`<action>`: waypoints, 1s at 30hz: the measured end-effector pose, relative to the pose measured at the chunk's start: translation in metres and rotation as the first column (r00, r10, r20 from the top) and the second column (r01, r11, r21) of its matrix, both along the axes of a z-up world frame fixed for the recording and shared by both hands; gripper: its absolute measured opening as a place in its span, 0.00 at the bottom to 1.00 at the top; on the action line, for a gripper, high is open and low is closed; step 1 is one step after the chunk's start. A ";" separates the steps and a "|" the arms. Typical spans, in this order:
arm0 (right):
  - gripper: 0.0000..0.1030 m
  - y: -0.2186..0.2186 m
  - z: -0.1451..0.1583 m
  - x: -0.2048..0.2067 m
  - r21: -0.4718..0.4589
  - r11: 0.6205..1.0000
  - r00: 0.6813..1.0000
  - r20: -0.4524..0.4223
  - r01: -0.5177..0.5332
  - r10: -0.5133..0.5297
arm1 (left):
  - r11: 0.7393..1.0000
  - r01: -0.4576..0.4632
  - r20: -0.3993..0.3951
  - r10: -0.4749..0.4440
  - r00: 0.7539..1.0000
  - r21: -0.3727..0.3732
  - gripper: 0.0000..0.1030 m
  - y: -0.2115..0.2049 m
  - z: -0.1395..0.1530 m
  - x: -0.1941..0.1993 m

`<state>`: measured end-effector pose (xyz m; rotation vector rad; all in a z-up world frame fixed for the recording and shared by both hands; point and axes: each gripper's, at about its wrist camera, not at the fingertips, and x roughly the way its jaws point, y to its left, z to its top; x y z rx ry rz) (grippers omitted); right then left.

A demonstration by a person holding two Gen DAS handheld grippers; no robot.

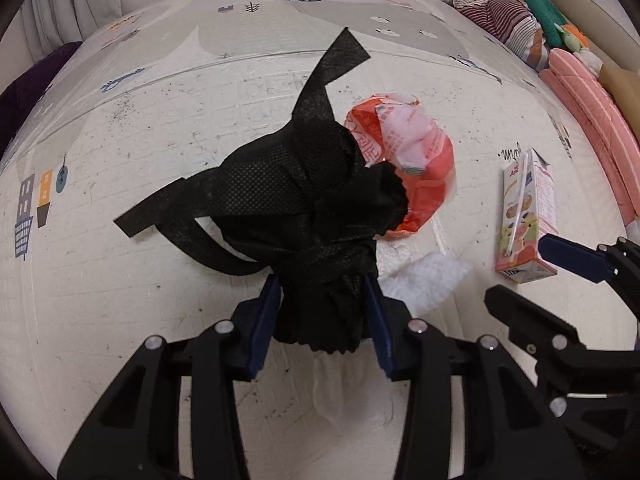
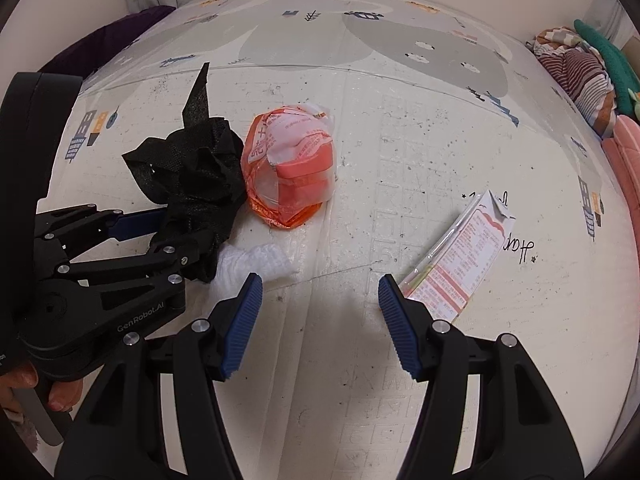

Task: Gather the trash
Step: 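Grasp the black cloth with the left tool while the right tool grasps the white tissue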

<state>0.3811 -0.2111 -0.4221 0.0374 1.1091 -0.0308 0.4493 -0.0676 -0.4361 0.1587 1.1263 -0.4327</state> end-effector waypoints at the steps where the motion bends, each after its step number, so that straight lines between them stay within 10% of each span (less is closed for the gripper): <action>1: 0.57 0.002 0.000 0.001 -0.003 1.000 1.000 0.003 -0.001 0.001 | 1.000 0.009 0.007 -0.009 1.000 -0.003 0.37 0.001 0.001 -0.001; 24: 0.72 0.065 -0.044 0.016 0.036 0.999 0.999 -0.035 -0.034 0.035 | 0.994 -0.080 0.128 0.070 0.989 0.073 0.27 0.105 0.031 -0.042; 27: 0.36 0.072 -0.056 0.015 0.024 0.999 0.997 -0.068 -0.038 0.040 | 0.993 -0.082 0.123 0.072 0.990 0.084 0.27 0.110 0.029 -0.049; 30: 0.23 0.077 -0.053 0.012 0.017 0.999 0.997 -0.069 -0.045 0.046 | 0.993 -0.089 0.118 0.079 0.990 0.082 0.27 0.117 0.029 -0.055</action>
